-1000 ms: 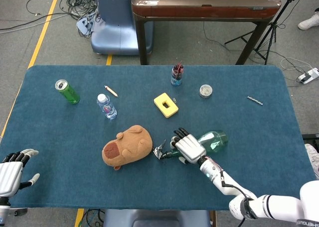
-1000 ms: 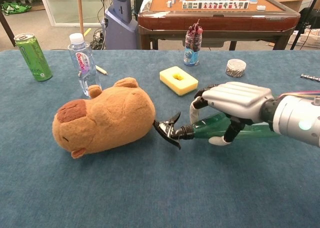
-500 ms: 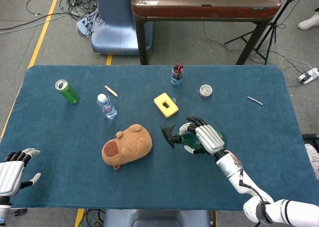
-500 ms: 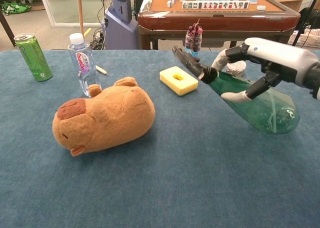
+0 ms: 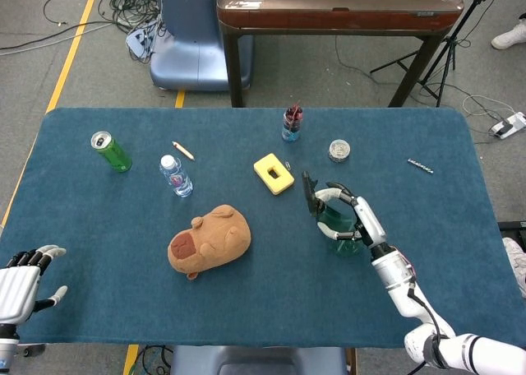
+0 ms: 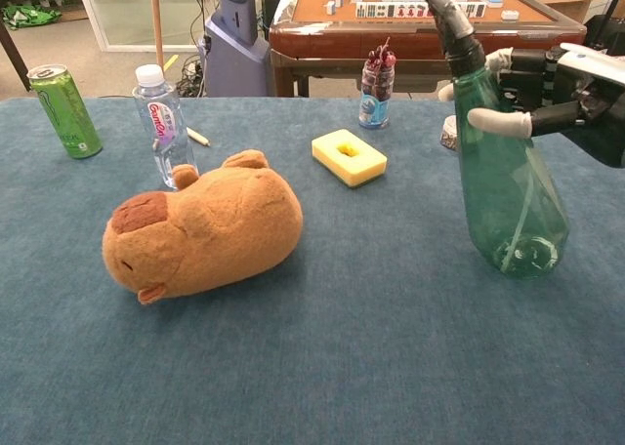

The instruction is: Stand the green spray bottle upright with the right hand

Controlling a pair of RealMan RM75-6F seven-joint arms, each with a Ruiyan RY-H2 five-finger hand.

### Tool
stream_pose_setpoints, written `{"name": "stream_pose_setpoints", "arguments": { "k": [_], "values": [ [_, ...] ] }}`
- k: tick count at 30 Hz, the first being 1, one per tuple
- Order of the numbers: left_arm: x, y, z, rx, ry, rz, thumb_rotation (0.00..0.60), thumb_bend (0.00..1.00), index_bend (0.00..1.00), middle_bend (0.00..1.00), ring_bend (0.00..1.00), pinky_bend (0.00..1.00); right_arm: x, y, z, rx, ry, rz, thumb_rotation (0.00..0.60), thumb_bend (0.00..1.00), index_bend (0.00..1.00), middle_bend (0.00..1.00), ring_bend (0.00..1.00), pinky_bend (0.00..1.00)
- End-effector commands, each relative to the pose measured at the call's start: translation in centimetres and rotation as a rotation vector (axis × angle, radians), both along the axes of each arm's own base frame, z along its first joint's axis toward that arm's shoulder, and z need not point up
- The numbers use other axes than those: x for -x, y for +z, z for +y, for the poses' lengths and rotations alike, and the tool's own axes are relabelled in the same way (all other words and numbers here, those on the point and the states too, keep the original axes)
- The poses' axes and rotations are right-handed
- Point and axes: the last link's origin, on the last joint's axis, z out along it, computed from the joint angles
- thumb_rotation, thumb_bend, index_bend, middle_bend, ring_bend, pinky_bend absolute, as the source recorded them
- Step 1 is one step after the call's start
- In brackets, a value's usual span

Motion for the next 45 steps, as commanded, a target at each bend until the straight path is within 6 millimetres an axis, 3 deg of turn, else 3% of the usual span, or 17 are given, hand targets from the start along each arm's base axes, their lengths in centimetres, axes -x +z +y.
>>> {"name": "stream_pose_setpoints", "arguments": {
  "k": [1,14,30,45],
  "values": [
    [0.0,0.0,0.0,0.002,-0.001,0.000,0.600,0.24,0.28,0.24,0.24,0.20,0.6,-0.3,-0.6,-0.007,-0.036,-0.147,0.600,0.52,0.62,0.34,0.11,0.12],
    [0.0,-0.1,0.0,0.010,-0.002,0.000,0.600,0.24,0.28,0.24,0.24,0.20,0.0,-1.4,-1.5,-0.038,0.004,-0.281,0.600,0.52,0.62,0.34,0.12,0.12],
    [0.3,-0.2,-0.1,0.009,0.010,-0.002,0.600,0.24,0.28,0.24,0.24,0.20,-1.0,-1.8,-2.0,-0.043,0.111,-0.109,0.600,0.52,0.62,0.33,0.12,0.12],
    [0.4,-0.3,-0.2,0.014,0.006,-0.006,0.600,0.24,0.28,0.24,0.24,0.20,0.5,-0.9,-0.8,-0.016,0.104,-0.097,0.600,0.50,0.62,0.32,0.12,0.12]
  ]
}}
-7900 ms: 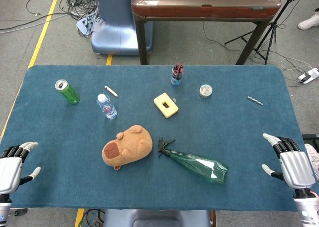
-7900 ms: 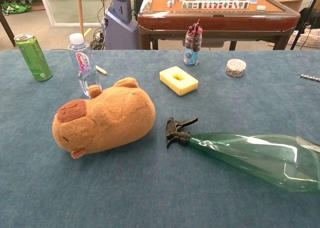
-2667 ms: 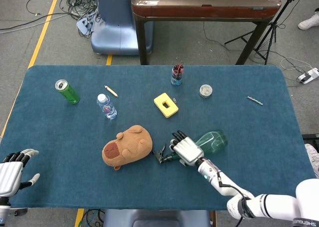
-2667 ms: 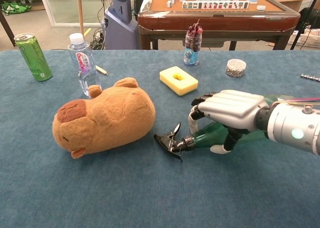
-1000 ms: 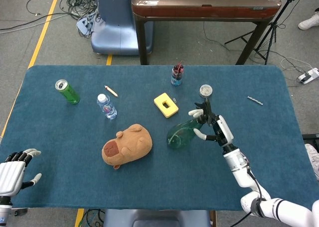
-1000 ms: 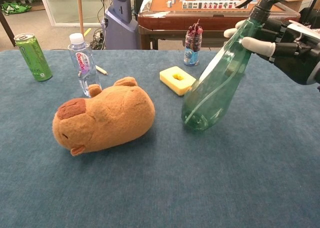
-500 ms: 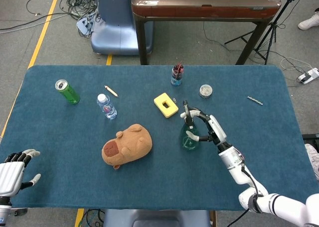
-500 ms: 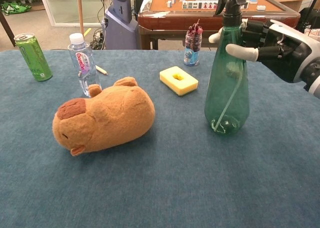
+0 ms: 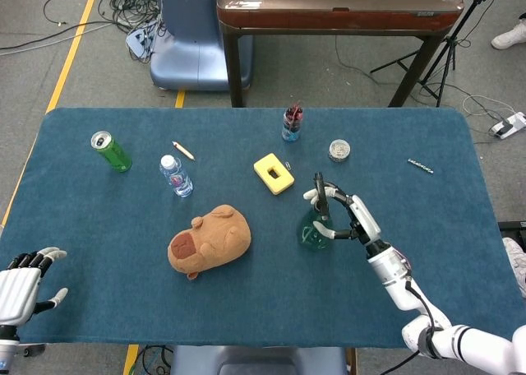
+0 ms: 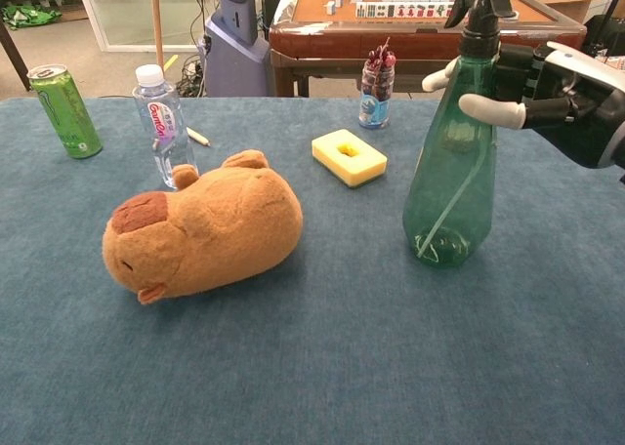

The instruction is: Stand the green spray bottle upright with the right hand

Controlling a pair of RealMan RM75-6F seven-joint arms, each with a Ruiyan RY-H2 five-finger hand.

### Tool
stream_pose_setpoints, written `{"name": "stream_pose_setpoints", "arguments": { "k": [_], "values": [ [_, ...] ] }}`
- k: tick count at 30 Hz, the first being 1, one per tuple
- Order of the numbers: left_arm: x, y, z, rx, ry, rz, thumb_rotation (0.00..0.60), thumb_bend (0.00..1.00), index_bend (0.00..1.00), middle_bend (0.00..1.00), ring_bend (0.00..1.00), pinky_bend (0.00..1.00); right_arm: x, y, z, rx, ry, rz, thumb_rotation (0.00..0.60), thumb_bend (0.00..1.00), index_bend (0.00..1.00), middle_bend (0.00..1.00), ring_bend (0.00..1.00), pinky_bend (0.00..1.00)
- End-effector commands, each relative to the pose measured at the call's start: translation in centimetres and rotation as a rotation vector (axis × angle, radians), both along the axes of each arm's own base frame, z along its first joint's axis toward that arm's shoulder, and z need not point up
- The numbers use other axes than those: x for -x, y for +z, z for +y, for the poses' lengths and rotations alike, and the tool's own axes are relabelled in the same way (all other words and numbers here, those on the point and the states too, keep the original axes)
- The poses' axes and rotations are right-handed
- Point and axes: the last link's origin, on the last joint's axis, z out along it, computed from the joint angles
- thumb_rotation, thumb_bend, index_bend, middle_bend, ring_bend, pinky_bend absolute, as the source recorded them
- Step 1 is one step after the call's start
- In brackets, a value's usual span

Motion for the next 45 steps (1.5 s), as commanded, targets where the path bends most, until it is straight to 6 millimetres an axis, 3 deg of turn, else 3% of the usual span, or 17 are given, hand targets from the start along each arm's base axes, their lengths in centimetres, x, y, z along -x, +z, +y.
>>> {"name": "stream_pose_setpoints", "arguments": {
  "k": [1,11,22,34,39,45],
  "values": [
    [0.0,0.0,0.0,0.000,-0.001,-0.001,0.600,0.24,0.28,0.24,0.24,0.20,0.2,0.2,0.2,0.006,0.003,0.001,0.600,0.49,0.62,0.32,0.12,0.12],
    [-0.1,0.0,0.0,-0.001,-0.008,-0.005,0.600,0.24,0.28,0.24,0.24,0.20,1.6,1.1,0.8,0.011,-0.029,-0.003,0.600,0.21,0.49,0.27,0.12,0.12],
    [-0.2,0.0,0.0,-0.004,-0.011,-0.005,0.600,0.24,0.28,0.24,0.24,0.20,1.8,1.4,0.8,-0.001,-0.028,0.007,0.600,0.07,0.34,0.20,0.09,0.11],
    [-0.5,0.0,0.3,-0.005,-0.025,-0.007,0.600,0.24,0.28,0.24,0.24,0.20,2.9,2.7,1.4,0.024,0.005,0.188,0.600,0.05,0.11,0.09,0.01,0.00],
    [-0.6,-0.1,0.5,-0.004,-0.032,-0.007,0.600,0.24,0.28,0.24,0.24,0.20,3.7,3.9,1.9,0.089,-0.007,0.292,0.600,0.05,0.10,0.08,0.00,0.00],
    [-0.9,-0.1,0.8,-0.007,-0.046,-0.006,0.600,0.24,0.28,0.24,0.24,0.20,5.0,6.3,2.9,0.271,-0.058,0.550,0.600,0.19,0.11,0.13,0.02,0.03]
  ]
}}
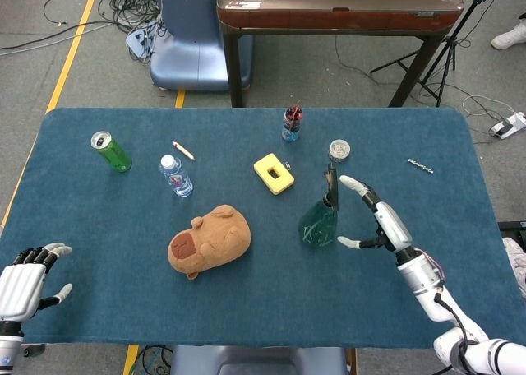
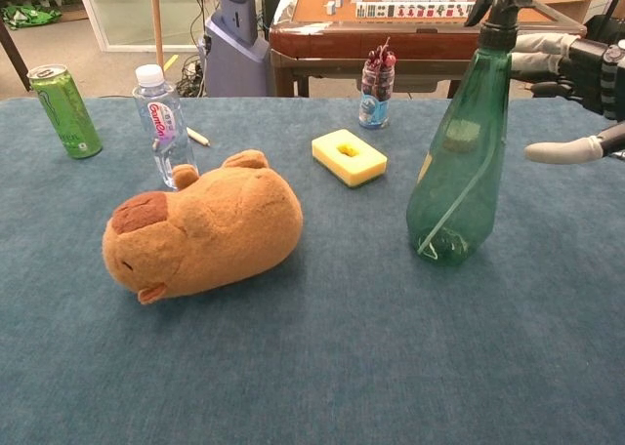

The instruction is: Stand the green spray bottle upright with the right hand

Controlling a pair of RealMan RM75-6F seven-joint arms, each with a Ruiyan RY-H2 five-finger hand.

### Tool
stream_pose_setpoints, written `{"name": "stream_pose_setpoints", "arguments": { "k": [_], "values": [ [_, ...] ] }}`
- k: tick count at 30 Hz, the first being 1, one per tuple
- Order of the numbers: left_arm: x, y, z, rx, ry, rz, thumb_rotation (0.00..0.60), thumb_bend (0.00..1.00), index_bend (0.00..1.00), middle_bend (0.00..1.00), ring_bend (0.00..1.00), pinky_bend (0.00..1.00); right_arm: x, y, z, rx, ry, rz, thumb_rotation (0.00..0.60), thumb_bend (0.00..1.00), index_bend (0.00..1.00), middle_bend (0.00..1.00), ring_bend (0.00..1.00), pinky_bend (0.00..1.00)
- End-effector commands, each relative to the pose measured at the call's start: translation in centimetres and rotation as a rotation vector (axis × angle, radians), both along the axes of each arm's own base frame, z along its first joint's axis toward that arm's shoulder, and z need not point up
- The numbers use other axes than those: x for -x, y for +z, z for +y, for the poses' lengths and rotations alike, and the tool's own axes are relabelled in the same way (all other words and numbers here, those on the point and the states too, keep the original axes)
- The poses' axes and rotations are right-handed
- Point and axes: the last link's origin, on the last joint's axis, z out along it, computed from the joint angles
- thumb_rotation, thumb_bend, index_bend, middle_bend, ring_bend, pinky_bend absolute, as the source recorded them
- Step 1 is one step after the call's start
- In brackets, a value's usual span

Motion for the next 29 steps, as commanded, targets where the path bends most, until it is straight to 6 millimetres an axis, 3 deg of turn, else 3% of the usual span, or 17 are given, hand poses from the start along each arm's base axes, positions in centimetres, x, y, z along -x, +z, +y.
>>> {"name": "stream_pose_setpoints", "arguments": {
  "k": [1,6,9,18,29],
  "values": [
    [-0.2,0.0,0.1,-0.005,-0.010,-0.003,0.600,0.24,0.28,0.24,0.24,0.20,1.3,2.4,1.1,0.171,-0.034,0.233,0.600,0.24,0.13,0.17,0.04,0.07],
    [-0.6,-0.2,0.4,-0.022,-0.039,-0.011,0.600,0.24,0.28,0.24,0.24,0.20,2.4,4.6,3.3,0.332,-0.049,0.507,0.600,0.37,0.25,0.26,0.13,0.16],
    [-0.9,-0.3,0.5,-0.024,-0.049,-0.012,0.600,0.24,0.28,0.24,0.24,0.20,3.0,5.5,5.1,0.340,-0.085,0.578,0.600,0.38,0.28,0.30,0.17,0.18],
    [-2.1,-0.6,0.7,-0.024,-0.082,-0.026,0.600,0.24,0.28,0.24,0.24,0.20,4.5,7.8,10.1,0.337,-0.185,0.649,0.600,0.38,0.29,0.30,0.17,0.18],
    [-2.6,-0.6,0.5,-0.040,-0.086,-0.043,0.600,0.24,0.28,0.24,0.24,0.20,4.9,8.0,12.5,0.333,-0.183,0.632,0.600,0.38,0.29,0.28,0.17,0.18]
  ]
}}
